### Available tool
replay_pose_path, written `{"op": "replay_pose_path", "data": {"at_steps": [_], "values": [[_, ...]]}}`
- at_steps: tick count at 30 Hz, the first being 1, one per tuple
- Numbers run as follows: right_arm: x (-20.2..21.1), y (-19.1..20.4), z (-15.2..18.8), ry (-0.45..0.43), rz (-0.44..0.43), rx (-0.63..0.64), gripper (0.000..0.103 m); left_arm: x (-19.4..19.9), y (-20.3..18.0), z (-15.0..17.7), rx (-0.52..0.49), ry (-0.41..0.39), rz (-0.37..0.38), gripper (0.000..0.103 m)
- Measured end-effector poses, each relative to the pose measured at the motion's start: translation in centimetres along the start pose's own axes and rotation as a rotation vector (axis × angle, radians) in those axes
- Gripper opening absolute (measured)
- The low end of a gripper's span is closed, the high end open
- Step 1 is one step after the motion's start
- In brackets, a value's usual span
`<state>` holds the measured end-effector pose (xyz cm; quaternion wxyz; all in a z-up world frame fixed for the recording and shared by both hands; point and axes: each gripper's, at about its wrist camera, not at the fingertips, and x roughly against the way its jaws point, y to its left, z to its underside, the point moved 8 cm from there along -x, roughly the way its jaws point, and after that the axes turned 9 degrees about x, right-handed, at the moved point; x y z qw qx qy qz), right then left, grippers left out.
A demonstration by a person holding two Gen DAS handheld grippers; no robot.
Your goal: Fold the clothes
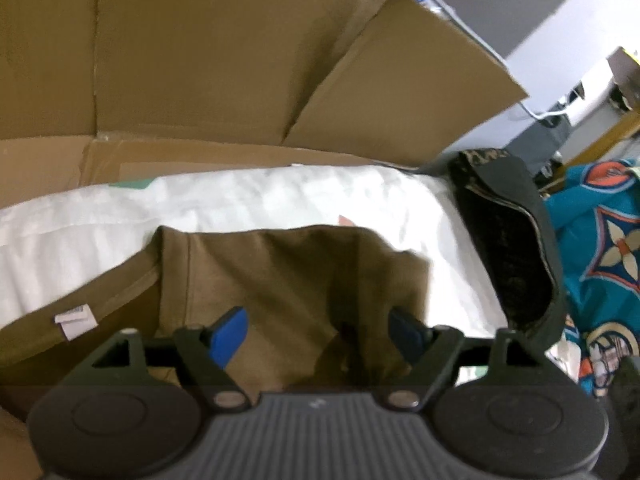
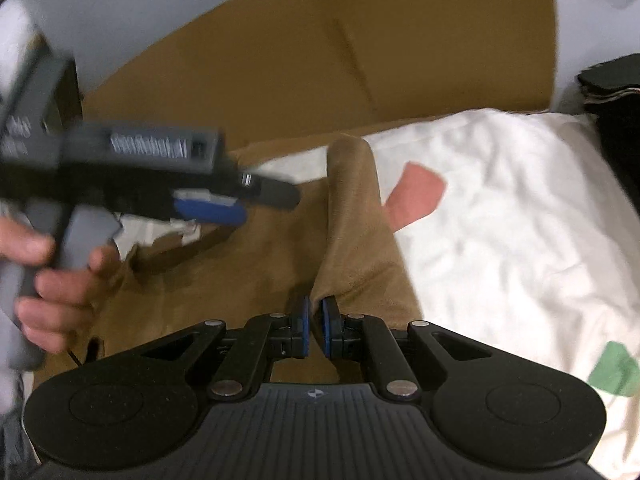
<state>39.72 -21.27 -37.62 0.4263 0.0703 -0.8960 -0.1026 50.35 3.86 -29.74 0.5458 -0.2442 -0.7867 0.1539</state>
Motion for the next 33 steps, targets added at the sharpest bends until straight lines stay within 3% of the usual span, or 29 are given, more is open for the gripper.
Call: {"op": "replay_pose_path", "data": {"at_steps": [7,9,11,12,13,14,15,19,26,33], "values": [[-1.5,2.2,1.3,0.032,-0.034,0.025,0.006,-0.6,0.0,2.3,-0.042,0.043,-0.021,0.085],[-1.9,2.7,1.5,0.040,-0.046,0.031,0.005,-1.0,0.5,2.4,-0.040,0.036,-0.041,0.080],[-2.1,3.5,1.6,0.051,-0.077,0.063,0.007,-1.4,1.1,2.6,-0.026,0.032,-0.064,0.068],[-2.2,3.9,1.5,0.055,-0.094,0.081,0.008,-1.7,1.7,2.6,-0.006,0.040,-0.078,0.052],[-2.0,4.2,1.4,0.054,-0.101,0.097,0.009,-2.0,2.3,2.8,0.016,0.055,-0.079,0.043],[-1.8,4.3,1.2,0.051,-0.106,0.112,0.014,-2.3,2.9,2.9,0.038,0.071,-0.080,0.023],[-1.5,4.3,1.0,0.046,-0.109,0.122,0.021,-2.6,3.4,3.0,0.059,0.085,-0.081,0.010],[0.3,2.4,-0.4,0.004,-0.095,0.110,0.039,-2.8,4.3,3.2,0.084,0.081,-0.072,0.009],[-0.4,-4.2,-1.7,0.007,0.017,0.024,0.040,-2.2,4.6,3.3,0.087,0.061,-0.068,0.003],[-3.2,-6.1,-1.8,0.018,0.036,-0.038,0.040,-1.7,4.5,3.5,0.077,0.059,-0.077,0.002]]}}
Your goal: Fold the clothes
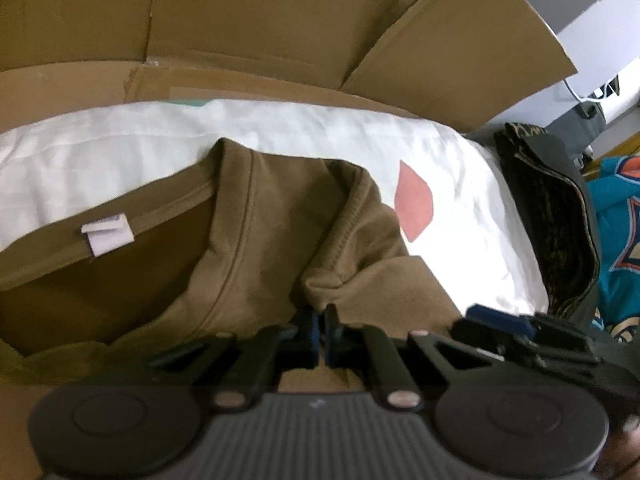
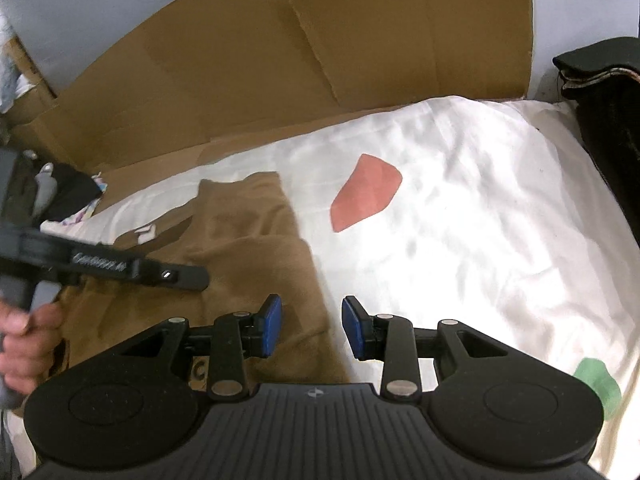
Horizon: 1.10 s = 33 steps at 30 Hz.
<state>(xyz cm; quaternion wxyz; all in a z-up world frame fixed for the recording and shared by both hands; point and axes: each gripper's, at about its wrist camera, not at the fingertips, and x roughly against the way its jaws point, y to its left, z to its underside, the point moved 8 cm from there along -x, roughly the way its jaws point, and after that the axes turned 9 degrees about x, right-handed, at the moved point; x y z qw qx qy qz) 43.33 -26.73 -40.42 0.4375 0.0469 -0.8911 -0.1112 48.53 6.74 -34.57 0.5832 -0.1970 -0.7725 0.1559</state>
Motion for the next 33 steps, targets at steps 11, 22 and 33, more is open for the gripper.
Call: {"op": "replay_pose_path", "data": {"at_steps": [11,22,33], "values": [[-3.3,0.7,-0.5,0.031,-0.090,-0.062,0.041,2.0,0.7,1.3,0.031,-0.024,-0.034,0.002],[-4.4,2.6,0.1,0.078,-0.114,-0.001,0.038,3.3,1.6,2.6,0.034,-0.029,-0.076,0.002],[-0.3,1.9,-2.9,-0.005,-0.017,0.078,0.004,3.6,-1.0,0.7,0.010,-0.085,-0.017,0.003]]}}
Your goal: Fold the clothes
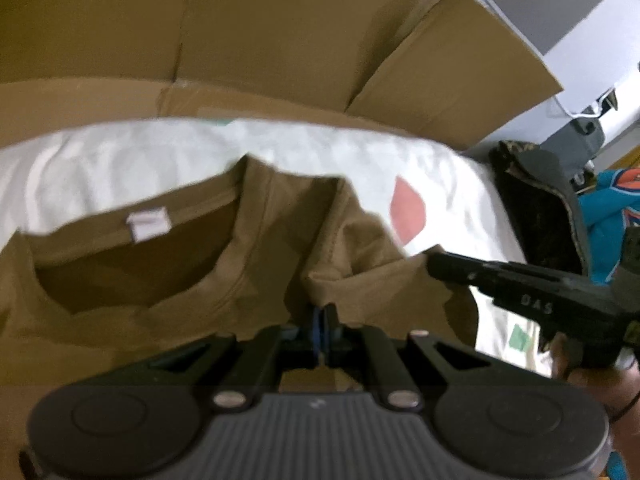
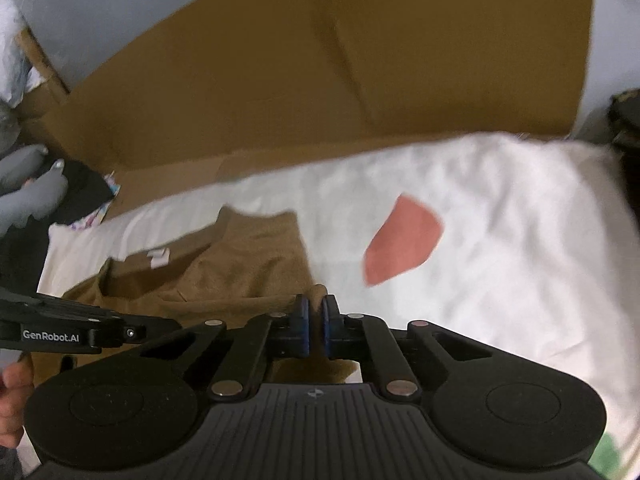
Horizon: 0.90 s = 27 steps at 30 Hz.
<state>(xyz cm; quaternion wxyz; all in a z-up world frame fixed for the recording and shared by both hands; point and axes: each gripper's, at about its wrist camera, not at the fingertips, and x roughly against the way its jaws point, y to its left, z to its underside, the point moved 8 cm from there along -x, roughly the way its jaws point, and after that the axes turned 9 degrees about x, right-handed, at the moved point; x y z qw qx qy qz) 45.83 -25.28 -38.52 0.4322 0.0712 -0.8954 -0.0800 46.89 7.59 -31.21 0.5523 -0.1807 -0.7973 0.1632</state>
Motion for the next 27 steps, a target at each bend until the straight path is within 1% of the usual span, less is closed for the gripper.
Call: {"op": "replay_pose_path", "data": {"at_steps": [1,4,6,10,16,21,25,27], "values": [[0.5,-0.5,-0.3,-0.006,0.020,0.004,0.004,-0.1,-0.3,-0.3,-0.003,-0.010,0.001,0.003],[1.5,-2.2,-1.2,-0.013,0.073,0.008,0.004,-0.5,-1.3,-1.1,0.003,-0.023,0.022,0.009],[1.8,-3.5,-1.7,-0.008,0.109,0.016,0.004,-0.8,-1.9,-1.6,0.010,-0.027,0.041,0.010],[2.0,-6.2,-2.5,0.014,0.186,0.051,0.004,-1.4,-2.8,-1.8,-0.013,-0.030,0.057,0.010],[2.3,-10.8,-3.6,0.062,0.345,0.086,0.004,-2.4,-2.9,-1.5,-0.023,-0.017,0.064,0.010],[2.5,-12.7,-4.5,0.141,0.454,0.180,0.004,-3.3,-2.5,-1.6,-0.012,-0.008,0.053,0.013],[2.5,-13.8,-4.8,0.180,0.507,0.216,0.004,-3.8,-2.5,-1.8,0.009,-0.012,0.055,0.017],[2.0,-14.2,-4.7,0.185,0.505,0.200,0.006,-4.1,-2.9,-1.8,0.012,-0.015,0.058,0.018]]}}
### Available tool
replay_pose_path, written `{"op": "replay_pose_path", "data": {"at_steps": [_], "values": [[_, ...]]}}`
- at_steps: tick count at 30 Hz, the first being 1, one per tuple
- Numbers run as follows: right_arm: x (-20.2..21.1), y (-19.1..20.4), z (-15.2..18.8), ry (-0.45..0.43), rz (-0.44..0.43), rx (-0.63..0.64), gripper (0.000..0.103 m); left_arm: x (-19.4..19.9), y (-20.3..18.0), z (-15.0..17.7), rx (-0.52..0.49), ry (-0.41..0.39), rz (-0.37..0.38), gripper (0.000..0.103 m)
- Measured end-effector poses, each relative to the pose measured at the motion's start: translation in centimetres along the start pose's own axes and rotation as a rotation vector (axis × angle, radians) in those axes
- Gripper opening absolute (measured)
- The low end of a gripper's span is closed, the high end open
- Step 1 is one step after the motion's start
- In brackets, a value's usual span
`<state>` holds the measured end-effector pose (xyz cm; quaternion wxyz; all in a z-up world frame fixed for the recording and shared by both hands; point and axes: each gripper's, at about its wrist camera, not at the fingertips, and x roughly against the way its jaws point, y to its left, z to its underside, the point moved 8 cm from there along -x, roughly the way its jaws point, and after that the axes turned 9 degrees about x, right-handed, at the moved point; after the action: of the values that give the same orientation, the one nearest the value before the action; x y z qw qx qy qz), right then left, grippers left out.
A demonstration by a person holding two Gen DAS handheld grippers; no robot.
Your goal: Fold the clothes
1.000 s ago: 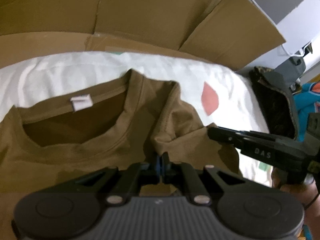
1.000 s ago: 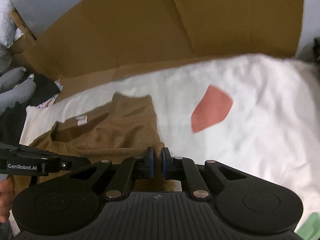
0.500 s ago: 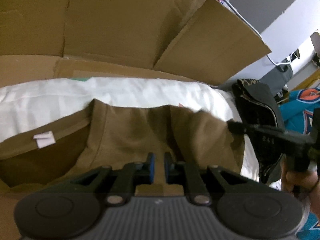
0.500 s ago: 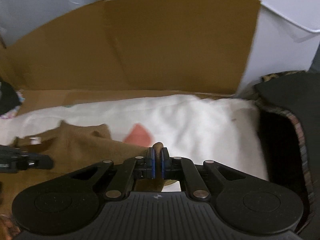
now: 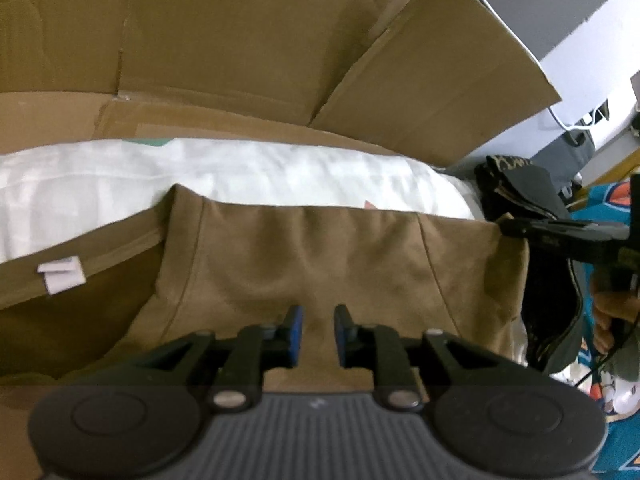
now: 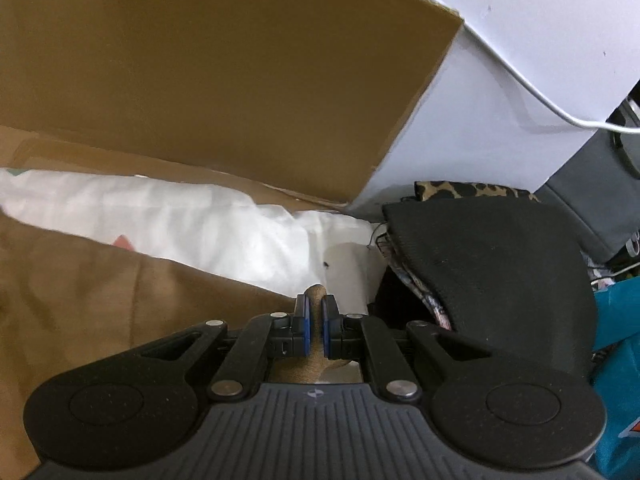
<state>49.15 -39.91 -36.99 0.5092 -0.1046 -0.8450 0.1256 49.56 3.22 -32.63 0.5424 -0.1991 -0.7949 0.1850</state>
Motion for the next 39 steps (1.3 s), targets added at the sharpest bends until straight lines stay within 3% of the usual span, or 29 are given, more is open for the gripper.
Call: {"op": "replay_pose_path", "data": {"at_steps": [1,3,9,11,13,18,21,23,30,34,39], "values": [[-0.3,0.0,-0.1,-0.001,-0.010,-0.004,0.006,-0.1,-0.2,0.1,-0.004,0.002,-0.001,0.018],[-0.6,-0.1,-0.2,-0.002,-0.024,-0.013,0.022,-0.2,-0.6,0.4,-0.027,0.011,-0.003,0.019],[3.8,-0.7,0.5,-0.080,-0.070,-0.066,0.036,0.5,-1.8,1.2,-0.069,0.007,-0.016,0.029],[5.4,-1.0,1.3,-0.102,-0.093,-0.074,0.036,0.7,-2.6,1.6,-0.147,0.012,-0.036,0.032],[6.9,-1.1,2.6,-0.119,-0.123,-0.097,0.038,0.8,-2.9,2.0,-0.193,0.022,-0.065,0.046],[8.9,-0.7,7.7,-0.164,-0.195,-0.220,0.040,1.4,-3.5,3.0,-0.259,0.076,-0.122,0.052],[7.9,-0.1,10.8,-0.175,-0.246,-0.342,0.040,1.8,-3.9,3.5,-0.302,0.101,-0.152,0.052],[7.1,1.0,12.2,-0.169,-0.278,-0.334,0.040,1.9,-4.1,3.8,-0.329,0.119,-0.188,0.052],[4.0,1.7,14.2,-0.149,-0.342,-0.389,0.040,3.9,-5.6,5.9,-0.427,0.200,-0.290,0.052],[3.2,1.7,14.5,-0.182,-0.436,-0.503,0.040,4.8,-6.6,5.6,-0.401,0.212,-0.316,0.053],[1.1,1.9,14.6,-0.184,-0.472,-0.604,0.040,5.2,-9.0,4.3,-0.382,0.205,-0.332,0.053]]}}
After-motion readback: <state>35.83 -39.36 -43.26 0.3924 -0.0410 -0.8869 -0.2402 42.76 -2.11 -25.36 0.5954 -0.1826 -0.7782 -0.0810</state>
